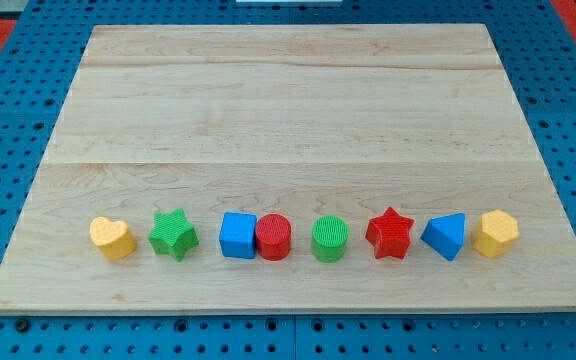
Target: Slightly move the yellow heart to the left side of the green star
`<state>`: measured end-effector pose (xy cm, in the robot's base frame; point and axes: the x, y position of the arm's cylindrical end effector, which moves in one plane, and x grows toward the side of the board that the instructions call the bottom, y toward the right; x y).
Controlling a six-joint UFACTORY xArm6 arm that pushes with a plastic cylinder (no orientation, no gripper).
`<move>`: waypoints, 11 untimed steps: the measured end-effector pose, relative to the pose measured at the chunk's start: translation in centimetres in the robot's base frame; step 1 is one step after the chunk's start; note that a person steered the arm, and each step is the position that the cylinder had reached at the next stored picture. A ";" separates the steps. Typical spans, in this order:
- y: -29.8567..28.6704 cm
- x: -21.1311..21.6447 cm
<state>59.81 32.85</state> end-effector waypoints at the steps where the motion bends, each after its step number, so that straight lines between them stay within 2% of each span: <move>1: -10.1 0.6; 5: -57.1 0.5; 6: -61.3 -2.6; 7: -58.1 -4.3; 8: -54.1 -4.2; 10: -53.2 -4.5; 11: -50.7 -4.6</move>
